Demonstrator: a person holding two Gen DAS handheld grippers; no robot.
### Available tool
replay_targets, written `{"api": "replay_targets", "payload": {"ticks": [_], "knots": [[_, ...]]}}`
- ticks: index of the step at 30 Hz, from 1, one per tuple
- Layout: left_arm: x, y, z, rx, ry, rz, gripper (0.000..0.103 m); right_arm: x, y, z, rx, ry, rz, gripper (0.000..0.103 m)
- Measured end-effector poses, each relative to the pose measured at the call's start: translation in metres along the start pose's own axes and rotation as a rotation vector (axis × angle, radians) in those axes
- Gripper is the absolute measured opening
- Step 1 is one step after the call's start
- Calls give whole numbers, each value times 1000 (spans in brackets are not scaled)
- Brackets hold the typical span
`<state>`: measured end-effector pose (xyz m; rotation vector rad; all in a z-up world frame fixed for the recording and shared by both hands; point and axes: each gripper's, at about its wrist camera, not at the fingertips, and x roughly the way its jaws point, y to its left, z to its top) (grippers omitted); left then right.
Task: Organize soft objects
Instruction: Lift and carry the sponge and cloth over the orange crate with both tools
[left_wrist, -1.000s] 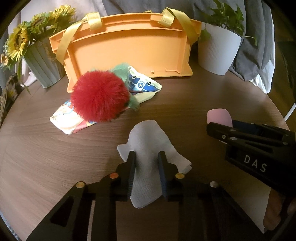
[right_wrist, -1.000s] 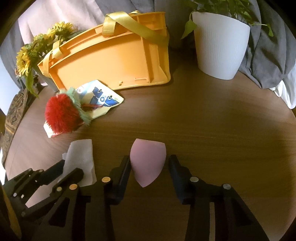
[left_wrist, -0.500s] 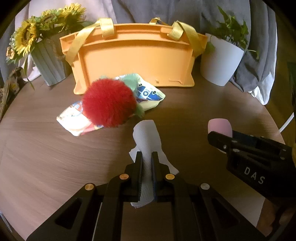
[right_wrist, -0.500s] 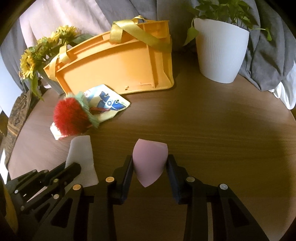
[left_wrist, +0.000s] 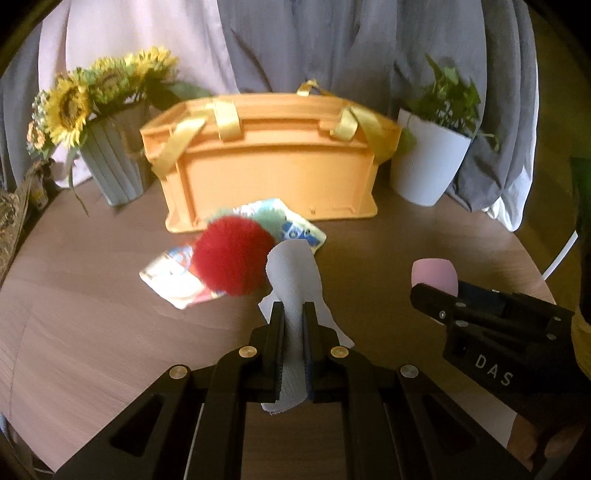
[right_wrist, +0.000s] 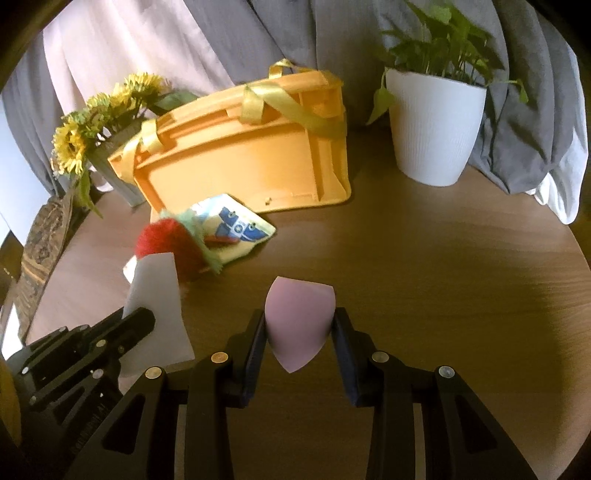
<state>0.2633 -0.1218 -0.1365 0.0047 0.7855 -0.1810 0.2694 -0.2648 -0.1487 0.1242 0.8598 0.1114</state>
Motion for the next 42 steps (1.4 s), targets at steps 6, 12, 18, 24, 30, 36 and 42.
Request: {"api": "replay_targets", "payload": {"ticks": [6,12,18,24,30,36,42], "knots": [[-19,5,11,6,-41,-20,11,-19,9,7,3,-38,-2,37],[-40,9,22,14,-92,-30,11,-40,20,15,0,-86,2,37],[-56,18,32,19,-136,-37,11,-60,32,26,-6,-143,1,37],[-69,30,44,14,-172,-29,11,-72,43,35,-5,-187,5,37],[-77,40,54,14,-200,-34,11,-81,55,46,-3,-228,8,37],[-84,52,67,7,-234,-43,11,-87,66,57,1,-267,3,37],[-88,62,81,13,-271,-50,11,-91,78,69,4,-306,-1,37]]}}
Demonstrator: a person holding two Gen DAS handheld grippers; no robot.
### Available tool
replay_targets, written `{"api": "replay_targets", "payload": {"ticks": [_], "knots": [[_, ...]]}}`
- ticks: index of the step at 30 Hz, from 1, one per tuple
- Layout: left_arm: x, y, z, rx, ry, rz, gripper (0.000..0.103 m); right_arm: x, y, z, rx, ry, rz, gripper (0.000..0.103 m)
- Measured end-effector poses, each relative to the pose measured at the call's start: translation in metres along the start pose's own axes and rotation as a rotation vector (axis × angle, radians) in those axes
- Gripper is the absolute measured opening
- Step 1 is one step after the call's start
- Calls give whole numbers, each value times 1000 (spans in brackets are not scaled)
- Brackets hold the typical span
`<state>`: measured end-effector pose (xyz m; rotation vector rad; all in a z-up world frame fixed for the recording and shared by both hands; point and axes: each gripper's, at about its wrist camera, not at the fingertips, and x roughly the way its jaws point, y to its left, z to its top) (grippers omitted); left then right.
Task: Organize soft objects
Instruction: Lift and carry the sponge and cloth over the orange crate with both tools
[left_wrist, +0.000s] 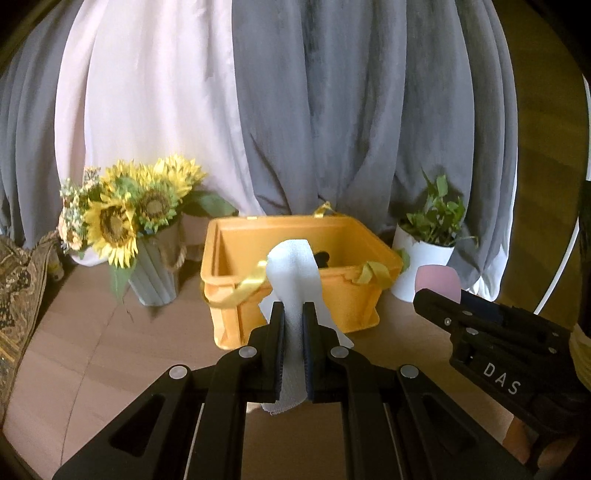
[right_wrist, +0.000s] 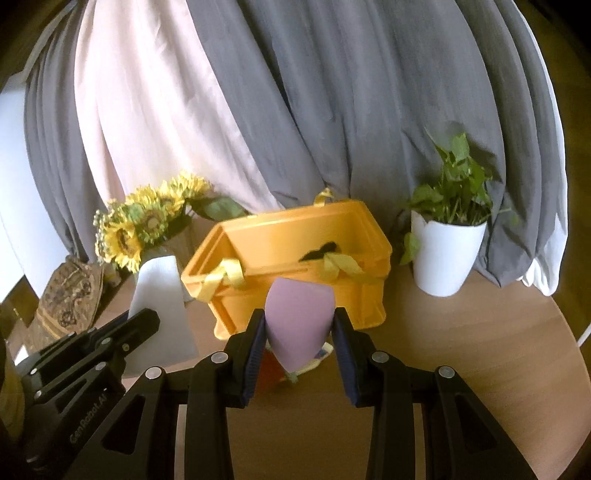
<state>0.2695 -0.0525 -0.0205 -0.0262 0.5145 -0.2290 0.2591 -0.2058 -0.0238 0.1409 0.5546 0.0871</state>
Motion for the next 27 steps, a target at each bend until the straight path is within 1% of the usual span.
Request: {"api": "replay_targets", "payload": {"ticks": [7,17,27], "knots": [[0,13,19,-11,-44,-12,11,4,9,14,-4,-36,-3,37],[3,19,46,-1,-109,-15,11,7,19,39,-31,-108,-14,37],[19,24,67,15,-136,-4,11,19,23,62,-40,-149,-14,37]]}}
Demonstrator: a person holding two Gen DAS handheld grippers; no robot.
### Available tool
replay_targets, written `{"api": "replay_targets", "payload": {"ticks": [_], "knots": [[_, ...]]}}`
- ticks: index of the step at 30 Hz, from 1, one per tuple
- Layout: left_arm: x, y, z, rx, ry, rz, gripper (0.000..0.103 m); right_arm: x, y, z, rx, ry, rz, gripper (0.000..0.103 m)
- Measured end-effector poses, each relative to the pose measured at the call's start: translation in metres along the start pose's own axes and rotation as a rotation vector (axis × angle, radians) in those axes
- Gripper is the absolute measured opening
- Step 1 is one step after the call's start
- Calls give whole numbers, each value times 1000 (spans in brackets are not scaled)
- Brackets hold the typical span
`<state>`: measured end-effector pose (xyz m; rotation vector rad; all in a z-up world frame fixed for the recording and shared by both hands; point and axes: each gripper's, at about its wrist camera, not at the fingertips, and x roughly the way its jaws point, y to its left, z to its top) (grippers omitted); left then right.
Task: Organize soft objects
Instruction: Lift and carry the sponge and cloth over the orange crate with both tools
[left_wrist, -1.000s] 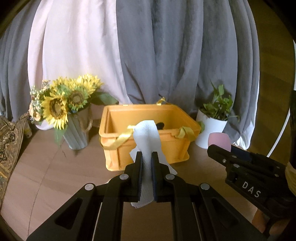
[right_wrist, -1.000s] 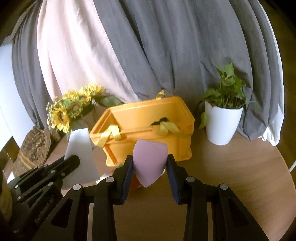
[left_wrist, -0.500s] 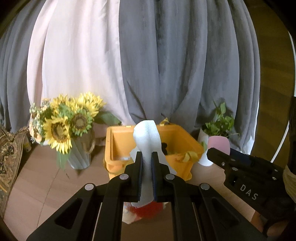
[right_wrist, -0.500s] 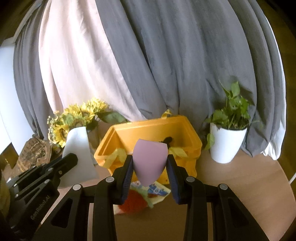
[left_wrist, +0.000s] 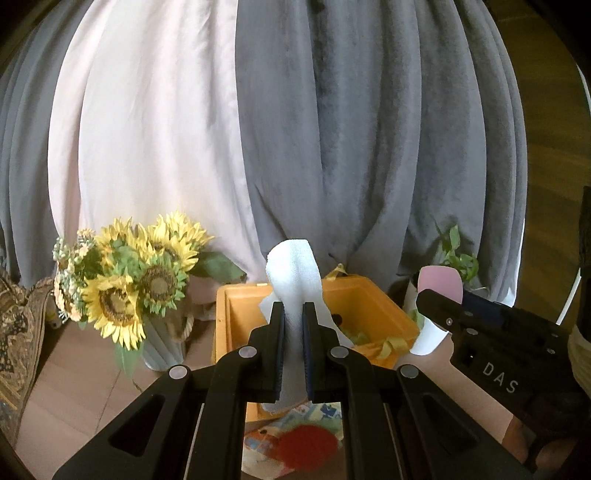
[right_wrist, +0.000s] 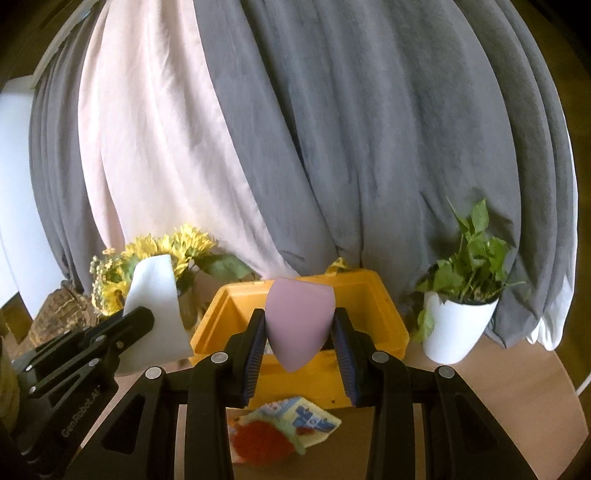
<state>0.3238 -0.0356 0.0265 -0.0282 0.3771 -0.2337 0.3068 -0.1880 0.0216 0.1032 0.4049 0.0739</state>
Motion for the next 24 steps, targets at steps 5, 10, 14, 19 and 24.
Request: {"api": "replay_targets", "payload": {"ticks": [5,10,14,19,24], "knots": [[15,3,6,1,-3,5,11,15,0,7,-4,-3,4,37],[33,4,10,2,3,4,11,32,0,13,-13,-3,2,37],[49,4,13,1,10,-5,11,46,-3,15,-9,-1,0,37],[71,6,16,5,21,-3,11,68,-10,19,3,17,-8,37],[94,9,16,5,46,3,11,92,-14,22,5,39,-13,37]]}}
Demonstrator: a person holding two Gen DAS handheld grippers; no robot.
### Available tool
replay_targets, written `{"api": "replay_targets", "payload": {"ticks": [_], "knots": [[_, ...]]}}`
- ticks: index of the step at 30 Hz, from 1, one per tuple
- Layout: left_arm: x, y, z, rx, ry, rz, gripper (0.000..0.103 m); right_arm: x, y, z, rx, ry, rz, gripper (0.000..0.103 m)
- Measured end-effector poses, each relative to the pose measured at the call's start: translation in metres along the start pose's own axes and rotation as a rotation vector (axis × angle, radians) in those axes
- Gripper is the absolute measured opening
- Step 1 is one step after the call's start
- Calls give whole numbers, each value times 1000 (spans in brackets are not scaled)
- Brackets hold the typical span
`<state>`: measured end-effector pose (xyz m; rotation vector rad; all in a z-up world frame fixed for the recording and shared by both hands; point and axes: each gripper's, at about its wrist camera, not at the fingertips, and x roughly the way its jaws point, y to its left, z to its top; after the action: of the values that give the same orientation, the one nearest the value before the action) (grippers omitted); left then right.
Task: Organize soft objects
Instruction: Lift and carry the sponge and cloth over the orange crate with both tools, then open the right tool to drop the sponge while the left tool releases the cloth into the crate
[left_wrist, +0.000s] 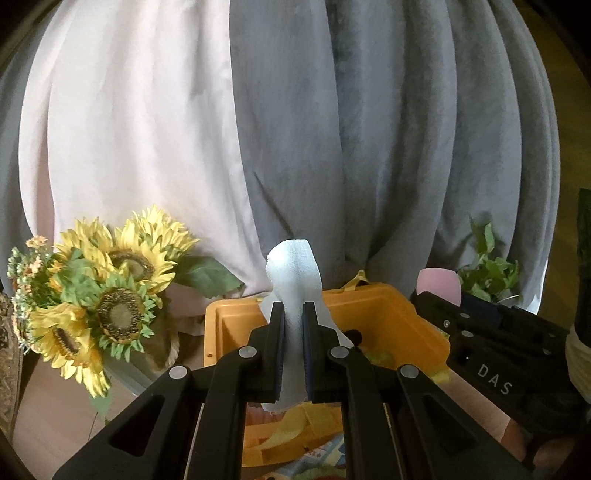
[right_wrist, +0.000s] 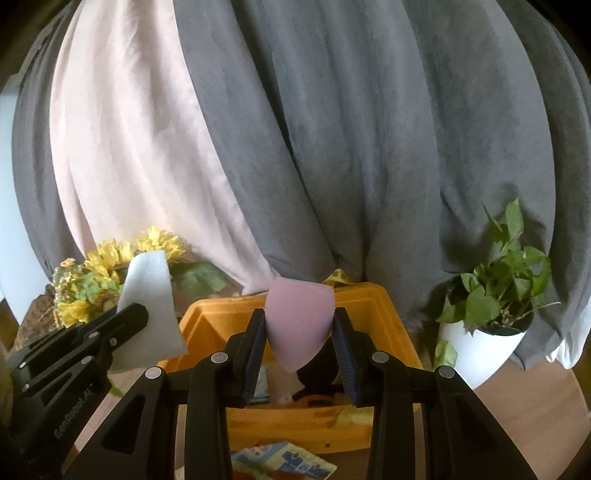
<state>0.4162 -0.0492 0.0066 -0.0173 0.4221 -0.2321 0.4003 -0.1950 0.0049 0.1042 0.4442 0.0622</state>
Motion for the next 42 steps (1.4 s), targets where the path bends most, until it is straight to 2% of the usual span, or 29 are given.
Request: {"api": "replay_targets", "payload": {"ticks": [13,23,25,27,29,31,32,42], "knots": [[54,11,-18,-9,106,7,11,56,-6,-10,-4,88,-7,37],[80,15,-31,4,167,14,12,92,-14,-27,5,157,-9,38],[82,16,-32,4,175,16,17,98,-15,-30,14,175,-6,38],[84,18,-33,-6,180,22,34,103,-16,-33,24,190,-6,38],[85,18,-34,-3,182,24,37,105,-18,-35,36,209,-2,42],[84,17,-34,7,181,31,43,108,-20,-36,48,219,-3,51],[82,17,-34,8,178,39,47,108,-21,-37,51,218,-9,51],[43,15,-29,15,124,48,50,78,-22,-33,70,166,-34,53]]}}
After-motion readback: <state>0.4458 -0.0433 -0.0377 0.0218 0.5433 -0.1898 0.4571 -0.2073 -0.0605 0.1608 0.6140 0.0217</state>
